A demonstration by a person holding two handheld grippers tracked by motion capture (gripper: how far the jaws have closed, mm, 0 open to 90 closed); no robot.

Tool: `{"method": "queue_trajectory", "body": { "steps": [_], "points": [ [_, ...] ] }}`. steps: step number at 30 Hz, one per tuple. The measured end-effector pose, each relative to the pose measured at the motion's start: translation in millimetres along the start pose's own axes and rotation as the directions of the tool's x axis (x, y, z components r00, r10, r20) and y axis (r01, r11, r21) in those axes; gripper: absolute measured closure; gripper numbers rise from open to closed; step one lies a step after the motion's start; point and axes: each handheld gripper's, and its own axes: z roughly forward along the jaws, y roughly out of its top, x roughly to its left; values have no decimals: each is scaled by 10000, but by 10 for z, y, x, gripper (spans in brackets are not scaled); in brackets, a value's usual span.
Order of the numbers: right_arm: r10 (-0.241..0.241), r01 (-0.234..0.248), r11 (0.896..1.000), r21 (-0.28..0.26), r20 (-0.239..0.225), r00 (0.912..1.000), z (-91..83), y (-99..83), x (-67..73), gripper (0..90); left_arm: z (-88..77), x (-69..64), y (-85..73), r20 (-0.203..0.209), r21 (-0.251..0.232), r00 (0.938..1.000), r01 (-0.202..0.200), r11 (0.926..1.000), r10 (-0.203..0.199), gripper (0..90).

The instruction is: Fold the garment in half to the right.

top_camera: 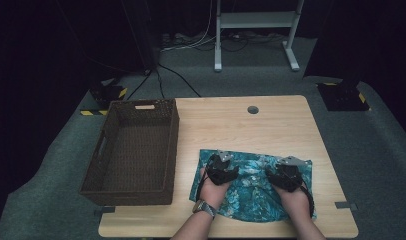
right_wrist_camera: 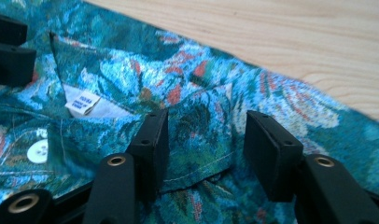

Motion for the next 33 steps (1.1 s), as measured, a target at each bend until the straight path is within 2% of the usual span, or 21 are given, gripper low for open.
{"method": "queue_trajectory", "body": {
  "steps": [2, 3, 7, 13, 18, 21, 24, 27, 28, 30, 33],
  "points": [
    [121, -122, 9999, -67, -149, 9998, 4, -11, -6, 551, -4, 10, 0, 160, 25, 9998, 70, 10000, -70, 585],
    [15, -17, 10000, -73, -201, 9998, 7, -8, -8, 573, -5, 11, 0, 254, 35, 9996, 106, 9999, -107, 620],
    [2, -3, 10000, -47, -317, 9995, 27, 17, -22, 642, -1, -12, 5, 155, 85, 9999, -17, 10000, 16, 680],
    [174, -181, 9996, -213, -325, 9993, 114, 80, -100, 682, 54, 51, 35, 127, -114, 9998, 185, 9998, -183, 747],
    [-8, 4, 9996, -267, -137, 9999, 205, 162, -113, 732, 118, 74, 87, 18, -232, 9997, 229, 9995, -228, 785],
    [-160, 162, 9992, -365, 56, 9999, 240, 185, -112, 773, 140, 69, 117, 36, -214, 9999, 122, 9997, -121, 833],
    [-572, 583, 9980, -227, 460, 9973, 283, 260, -82, 835, 169, 73, 189, 13, -127, 9998, 196, 9997, -196, 846],
    [-746, 773, 9961, -434, 601, 9954, 217, 288, -67, 838, 123, 61, 234, 22, -238, 9999, 108, 9997, -108, 848],
    [-809, 846, 9946, -606, 618, 9948, 164, 288, -58, 837, 21, 26, 275, 87, -519, 9999, -71, 9986, 76, 848],
    [-918, 970, 9914, -877, 610, 9939, 64, 283, -45, 836, -73, -11, 298, 126, -722, 9995, -262, 9970, 272, 846],
    [-1093, 1170, 9840, -1343, 635, 9920, -104, 257, -11, 835, -214, -71, 298, 194, -1044, 9991, -365, 9939, 387, 846]
  ]
}}
